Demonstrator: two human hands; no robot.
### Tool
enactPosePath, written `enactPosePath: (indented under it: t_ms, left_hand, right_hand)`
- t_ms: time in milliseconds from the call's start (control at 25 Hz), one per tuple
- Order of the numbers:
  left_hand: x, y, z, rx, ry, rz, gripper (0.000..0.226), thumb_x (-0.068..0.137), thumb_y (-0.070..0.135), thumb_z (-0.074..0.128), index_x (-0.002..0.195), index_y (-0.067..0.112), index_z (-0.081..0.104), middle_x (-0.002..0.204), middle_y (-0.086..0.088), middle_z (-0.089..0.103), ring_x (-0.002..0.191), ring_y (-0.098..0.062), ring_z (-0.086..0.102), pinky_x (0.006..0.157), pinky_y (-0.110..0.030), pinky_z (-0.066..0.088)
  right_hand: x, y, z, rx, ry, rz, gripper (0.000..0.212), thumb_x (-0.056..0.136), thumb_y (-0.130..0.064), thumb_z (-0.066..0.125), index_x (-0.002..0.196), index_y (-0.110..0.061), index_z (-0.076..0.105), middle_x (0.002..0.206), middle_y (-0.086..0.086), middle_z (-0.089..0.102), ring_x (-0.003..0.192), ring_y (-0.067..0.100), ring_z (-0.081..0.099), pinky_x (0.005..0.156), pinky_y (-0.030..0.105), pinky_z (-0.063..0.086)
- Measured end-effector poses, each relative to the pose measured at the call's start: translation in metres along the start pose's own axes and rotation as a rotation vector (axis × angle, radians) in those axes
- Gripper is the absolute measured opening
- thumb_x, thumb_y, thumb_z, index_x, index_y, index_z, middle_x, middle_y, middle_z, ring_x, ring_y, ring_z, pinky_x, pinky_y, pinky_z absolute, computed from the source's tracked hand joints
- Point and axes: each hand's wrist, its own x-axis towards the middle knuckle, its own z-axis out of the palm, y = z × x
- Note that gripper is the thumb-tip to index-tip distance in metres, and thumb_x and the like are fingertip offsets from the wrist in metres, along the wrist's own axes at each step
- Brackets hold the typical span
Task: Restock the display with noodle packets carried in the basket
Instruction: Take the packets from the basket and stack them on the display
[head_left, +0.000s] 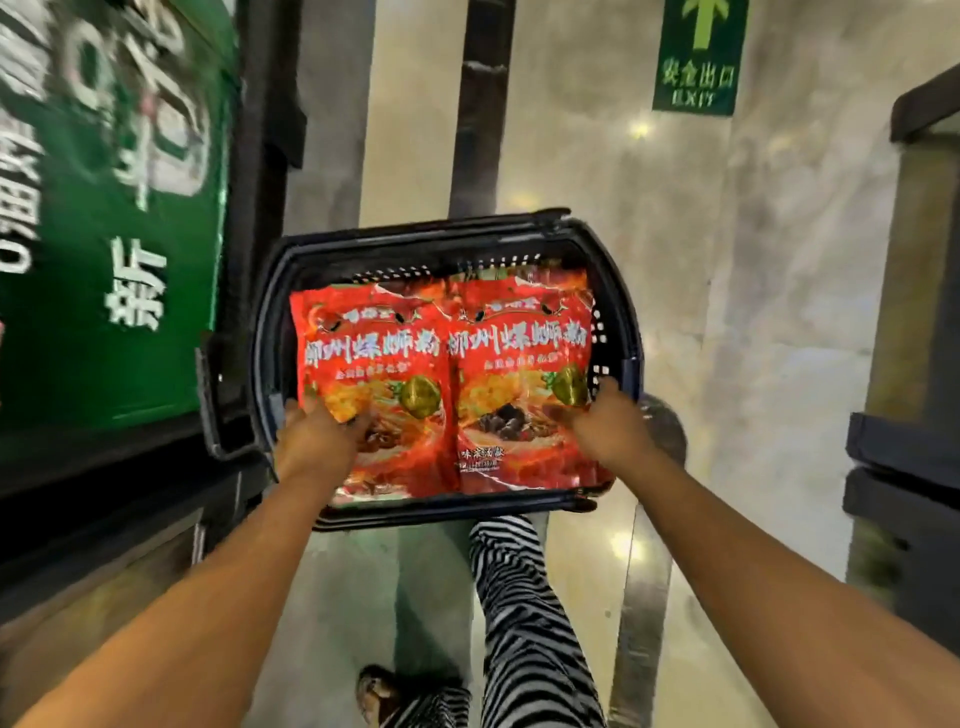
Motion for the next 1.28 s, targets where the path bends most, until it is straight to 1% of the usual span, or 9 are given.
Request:
enactPosePath:
  t_ms: [160,360,520,600,680,760,880,1160,1280]
  left_hand:
    - [0.039,-0.002,0.025,-0.155,0.026,-0.139,0.108,0.078,0.066,0.066,0.150,0.001,0.021,0.146,-0.029,0.039,0.133,-0.048,0.039,0.108,-0.054,0.036]
    - [0.046,0.003,0.029,-0.238,0.136,-0.247,0.120,0.067,0.070,0.074,0.152,0.004,0.020,0.149,-0.025,0.034,0.137,-0.044,0.034,0.111,-0.053,0.034]
    - [0.046,0.000,0.016,-0.522,0.025,-0.238,0.091,0.059,0.064,0.082,0.127,0.011,0.054,0.116,-0.006,0.067,0.105,-0.029,0.064,0.084,-0.034,0.051]
    - [0.036,0.000,0.001,-0.619,-0.037,-0.166,0.057,0.070,0.047,0.084,0.112,0.014,0.064,0.094,0.004,0.069,0.084,-0.016,0.064,0.072,-0.022,0.047]
    - [0.021,0.002,-0.014,-0.689,-0.080,-0.082,0.040,0.076,0.034,0.083,0.108,0.017,0.065,0.087,0.012,0.065,0.080,-0.009,0.060,0.077,-0.022,0.044]
    - [0.002,0.001,-0.028,-0.738,-0.095,-0.027,0.034,0.076,0.032,0.083,0.104,0.020,0.067,0.090,0.013,0.066,0.083,-0.005,0.061,0.083,-0.025,0.044]
    - [-0.035,-0.009,-0.054,-0.790,-0.066,-0.021,0.024,0.075,0.030,0.085,0.088,0.027,0.065,0.083,0.015,0.065,0.077,-0.003,0.060,0.077,-0.023,0.045]
    - [-0.138,-0.090,-0.117,-0.903,-0.086,0.053,0.031,0.070,0.032,0.087,0.094,0.027,0.068,0.089,0.012,0.070,0.081,-0.003,0.066,0.080,-0.025,0.049]
    - [-0.190,-0.141,-0.142,-0.988,-0.055,0.109,0.033,0.071,0.031,0.086,0.098,0.028,0.067,0.089,0.015,0.071,0.081,-0.002,0.067,0.077,-0.025,0.050]
  right_hand:
    - [0.039,0.000,0.019,0.145,0.034,0.028,0.099,0.067,-0.062,0.078,0.140,-0.009,0.037,0.135,0.014,0.056,0.122,0.038,0.054,0.100,0.050,0.046]
    - [0.051,-0.007,0.039,0.285,0.164,0.102,0.084,0.068,-0.045,0.086,0.132,-0.005,0.048,0.127,0.013,0.062,0.118,0.034,0.058,0.096,0.044,0.050]
    - [0.040,-0.018,0.044,0.322,0.225,0.118,0.083,0.066,-0.042,0.088,0.127,-0.005,0.046,0.123,0.014,0.062,0.117,0.036,0.056,0.094,0.048,0.051]
    - [0.033,-0.026,0.037,0.382,0.188,0.104,0.075,0.070,-0.032,0.088,0.127,-0.005,0.047,0.123,0.012,0.063,0.113,0.033,0.061,0.094,0.042,0.051]
    - [0.020,-0.039,0.027,0.425,0.114,0.059,0.059,0.071,-0.021,0.087,0.121,-0.007,0.058,0.115,0.009,0.068,0.106,0.029,0.065,0.092,0.038,0.052]
    - [0.003,-0.049,0.018,0.497,0.077,0.030,0.042,0.069,-0.010,0.087,0.106,-0.010,0.067,0.099,0.004,0.070,0.097,0.028,0.068,0.089,0.038,0.054]
    - [-0.036,-0.063,0.003,0.567,0.057,-0.009,0.031,0.070,-0.003,0.085,0.084,-0.020,0.063,0.084,-0.005,0.066,0.086,0.023,0.066,0.087,0.036,0.053]
    - [-0.153,-0.088,-0.012,0.591,-0.026,-0.186,0.037,0.071,0.003,0.082,0.096,-0.016,0.062,0.095,0.002,0.066,0.091,0.026,0.064,0.085,0.038,0.051]
    - [-0.210,-0.093,0.003,0.542,-0.054,-0.285,0.058,0.068,-0.001,0.084,0.121,-0.006,0.061,0.110,0.008,0.068,0.101,0.030,0.065,0.092,0.044,0.052]
